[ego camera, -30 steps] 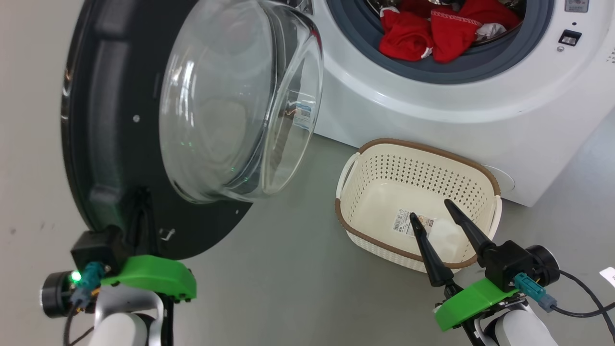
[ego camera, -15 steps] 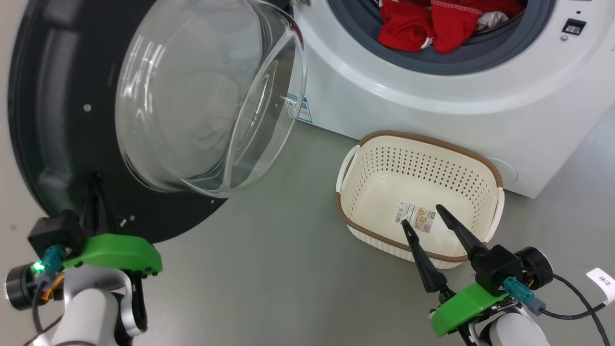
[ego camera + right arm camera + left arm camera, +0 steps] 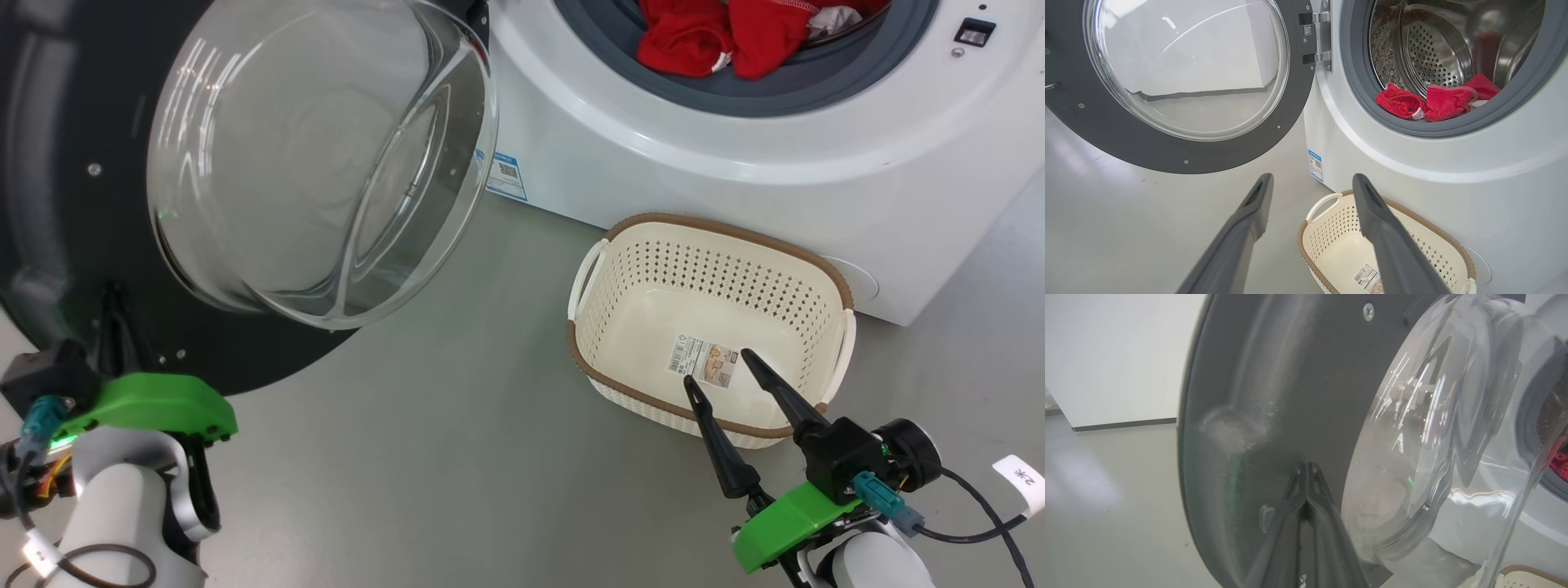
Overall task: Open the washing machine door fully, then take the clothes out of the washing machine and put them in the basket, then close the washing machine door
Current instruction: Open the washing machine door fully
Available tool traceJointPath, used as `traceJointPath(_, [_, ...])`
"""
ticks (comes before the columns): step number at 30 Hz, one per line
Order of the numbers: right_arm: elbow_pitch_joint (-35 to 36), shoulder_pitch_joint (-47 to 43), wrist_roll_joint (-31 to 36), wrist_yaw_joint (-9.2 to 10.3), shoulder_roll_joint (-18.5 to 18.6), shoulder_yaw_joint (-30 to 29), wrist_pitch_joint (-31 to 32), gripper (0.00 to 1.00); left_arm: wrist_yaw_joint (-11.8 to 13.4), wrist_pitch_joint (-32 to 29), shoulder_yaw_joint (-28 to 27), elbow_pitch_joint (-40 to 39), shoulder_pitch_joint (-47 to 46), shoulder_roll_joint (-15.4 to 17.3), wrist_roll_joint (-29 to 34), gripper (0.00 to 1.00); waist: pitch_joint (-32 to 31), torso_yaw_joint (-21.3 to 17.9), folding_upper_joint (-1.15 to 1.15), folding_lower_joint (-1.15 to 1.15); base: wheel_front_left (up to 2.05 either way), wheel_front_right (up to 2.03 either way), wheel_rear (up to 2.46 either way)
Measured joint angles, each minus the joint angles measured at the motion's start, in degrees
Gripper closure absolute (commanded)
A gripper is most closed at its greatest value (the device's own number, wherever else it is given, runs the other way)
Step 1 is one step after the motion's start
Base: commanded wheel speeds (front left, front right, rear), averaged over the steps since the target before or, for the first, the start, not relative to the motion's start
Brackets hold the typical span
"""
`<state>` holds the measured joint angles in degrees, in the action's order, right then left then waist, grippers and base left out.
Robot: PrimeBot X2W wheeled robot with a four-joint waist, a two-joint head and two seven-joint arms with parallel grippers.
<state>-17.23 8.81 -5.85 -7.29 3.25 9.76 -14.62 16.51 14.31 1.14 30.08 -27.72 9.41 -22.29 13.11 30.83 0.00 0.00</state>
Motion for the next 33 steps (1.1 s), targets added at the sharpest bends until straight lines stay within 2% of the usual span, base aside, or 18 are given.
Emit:
traceJointPath(21, [2.21,-0.01,1.16,0.00,0.02,0.22,2.10,0.00,-3.49,0.16,-7.70,6.53,-5.00,0.63,2.94,1.00,1.76,-1.91,0.00,0.00,0.00,0.00,0.00])
traceJointPath(30, [2.35,0.00,1.12,0.00,0.02,0.19,2.09,0.00,-5.01,0.16,-9.96,6.44,-5.22,-0.03,4.70,1.00,1.53,-2.25,0.00,0.00,0.00,0.00,0.00])
traceJointPath(31, [2.33,0.00,1.04,0.00,0.01,0.21,2.08,0.00,-5.47,0.18,-10.12,6.11,-5.21,-0.24,4.78,0.83,1.48,-2.29,0.00,0.00,0.00,0.00,0.00])
traceJointPath(33, [2.26,0.01,0.62,0.00,0.01,0.21,2.00,0.00,-5.99,0.18,-10.45,5.10,-5.18,-0.86,4.99,0.07,1.33,-2.38,0.00,0.00,0.00,0.00,0.00])
